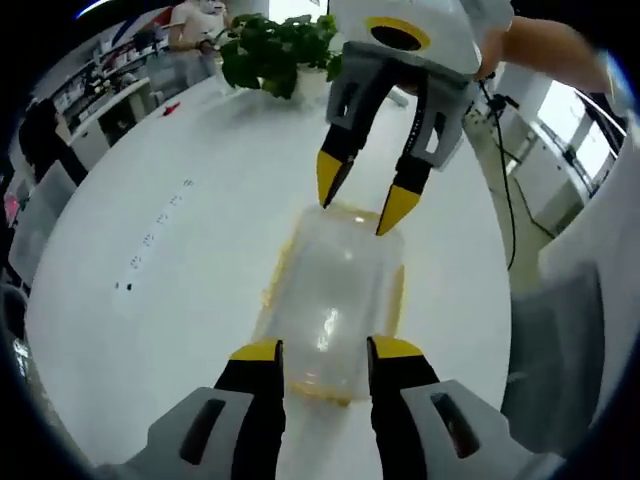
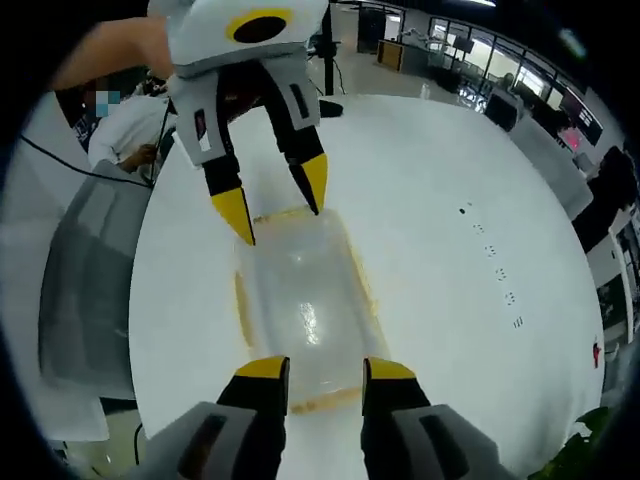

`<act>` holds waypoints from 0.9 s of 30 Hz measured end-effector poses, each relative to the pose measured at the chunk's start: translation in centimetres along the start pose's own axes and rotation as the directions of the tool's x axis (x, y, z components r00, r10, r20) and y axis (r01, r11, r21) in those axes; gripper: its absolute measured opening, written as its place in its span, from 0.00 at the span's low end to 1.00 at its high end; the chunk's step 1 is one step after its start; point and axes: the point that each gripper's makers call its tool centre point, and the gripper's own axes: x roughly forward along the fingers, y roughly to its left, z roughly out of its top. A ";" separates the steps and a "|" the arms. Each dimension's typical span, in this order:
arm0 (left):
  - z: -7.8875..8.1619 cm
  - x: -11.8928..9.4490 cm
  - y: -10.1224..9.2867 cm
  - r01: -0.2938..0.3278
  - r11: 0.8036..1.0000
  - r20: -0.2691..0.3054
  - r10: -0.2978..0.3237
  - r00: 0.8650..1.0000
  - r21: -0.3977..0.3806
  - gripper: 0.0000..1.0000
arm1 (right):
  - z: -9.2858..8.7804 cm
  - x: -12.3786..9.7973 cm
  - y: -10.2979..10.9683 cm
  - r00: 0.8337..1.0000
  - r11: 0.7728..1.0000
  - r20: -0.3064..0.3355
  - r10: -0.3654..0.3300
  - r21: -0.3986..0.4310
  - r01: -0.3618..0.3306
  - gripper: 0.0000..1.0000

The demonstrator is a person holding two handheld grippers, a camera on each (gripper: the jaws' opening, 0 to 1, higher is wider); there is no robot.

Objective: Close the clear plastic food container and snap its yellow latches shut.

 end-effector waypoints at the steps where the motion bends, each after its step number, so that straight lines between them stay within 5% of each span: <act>1: 0.6 0.1 -0.3 0.008 1.000 0.021 -0.008 1.000 0.012 0.29 | 0.3 0.1 0.0 1.000 1.000 0.004 0.003 -0.007 -0.003 0.25; 14: 2.2 1.5 -0.9 0.016 0.998 0.032 -0.017 0.999 0.056 0.29 | 3.0 1.4 0.9 0.998 0.997 0.049 0.050 -0.057 -0.047 0.22; 27: 2.0 2.1 -1.3 0.027 0.998 0.024 -0.028 0.999 0.051 0.29 | 3.2 2.2 0.6 0.997 0.996 0.042 0.058 -0.069 -0.055 0.24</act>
